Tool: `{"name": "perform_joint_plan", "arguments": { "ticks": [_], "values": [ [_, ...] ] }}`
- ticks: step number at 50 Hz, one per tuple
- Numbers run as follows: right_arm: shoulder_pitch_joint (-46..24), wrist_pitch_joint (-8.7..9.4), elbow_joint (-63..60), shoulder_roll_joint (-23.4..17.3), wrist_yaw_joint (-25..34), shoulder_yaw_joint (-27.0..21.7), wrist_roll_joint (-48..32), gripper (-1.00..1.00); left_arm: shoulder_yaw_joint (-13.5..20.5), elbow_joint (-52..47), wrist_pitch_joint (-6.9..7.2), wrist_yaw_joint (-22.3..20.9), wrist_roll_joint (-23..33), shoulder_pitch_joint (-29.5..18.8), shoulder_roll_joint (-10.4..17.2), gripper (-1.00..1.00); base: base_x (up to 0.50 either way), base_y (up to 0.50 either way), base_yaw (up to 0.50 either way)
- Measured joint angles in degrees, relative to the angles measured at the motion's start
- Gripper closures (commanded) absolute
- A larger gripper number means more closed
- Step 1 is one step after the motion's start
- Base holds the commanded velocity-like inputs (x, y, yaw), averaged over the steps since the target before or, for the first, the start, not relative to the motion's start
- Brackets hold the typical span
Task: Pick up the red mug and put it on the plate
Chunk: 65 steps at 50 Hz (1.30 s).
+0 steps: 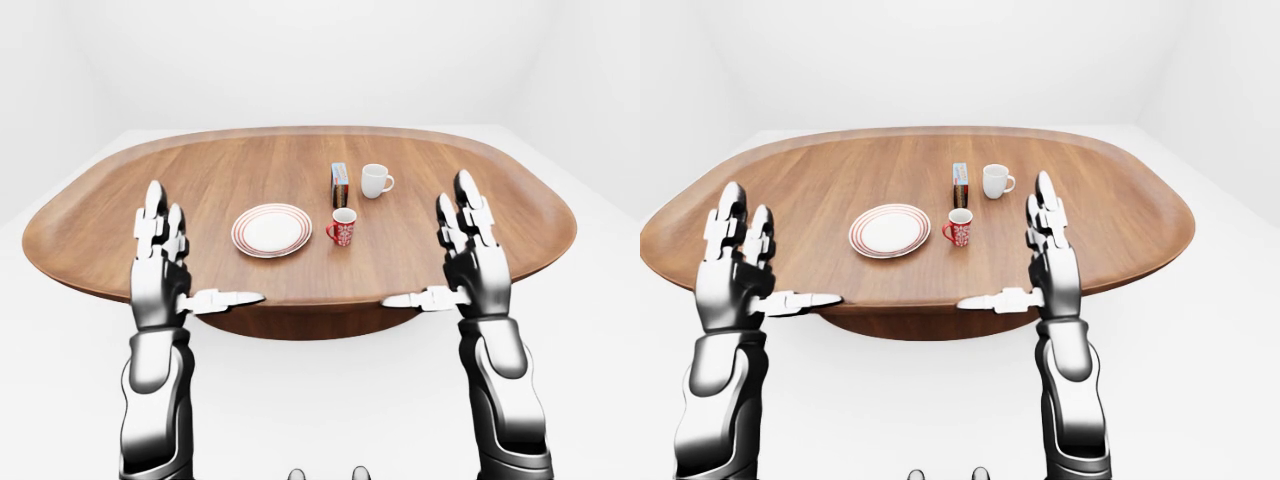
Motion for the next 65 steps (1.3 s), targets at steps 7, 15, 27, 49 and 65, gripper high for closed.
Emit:
{"name": "perform_joint_plan", "arguments": {
  "ticks": [7, 15, 27, 49, 65],
  "values": [
    [-1.0, 0.0, -3.1, -0.5, 0.3, -1.0, -0.1, -0.97, 2.8, -3.9, 0.0, 0.2, -1.4, -0.9, 1.2, -1.0, 0.0, 0.12, 0.0],
    [-1.8, 0.0, -5.2, -0.8, 0.2, -1.7, -0.2, -0.97, 4.8, -6.6, 0.0, 0.4, -2.4, -1.3, 1.9, -1.0, 0.0, 0.5, 0.0],
    [-2.5, 0.0, -6.4, -1.0, 0.0, -2.1, 0.0, -0.98, 5.9, -7.9, 0.0, 0.5, -2.9, -1.7, 2.5, -1.0, 0.0, 0.5, 0.0],
    [-1.7, 0.0, -5.9, -0.7, 0.4, -1.8, 0.3, -0.97, 6.4, -7.9, 0.0, 0.2, -2.8, -1.0, 2.4, -1.0, 0.07, 0.31, 0.0],
    [-1.2, 0.0, -5.2, -0.6, 0.7, -1.5, 0.7, -0.97, 6.2, -8.2, 0.0, 0.0, -2.5, -0.6, 2.1, -1.0, 0.5, 0.09, 0.0]
  ]
}}
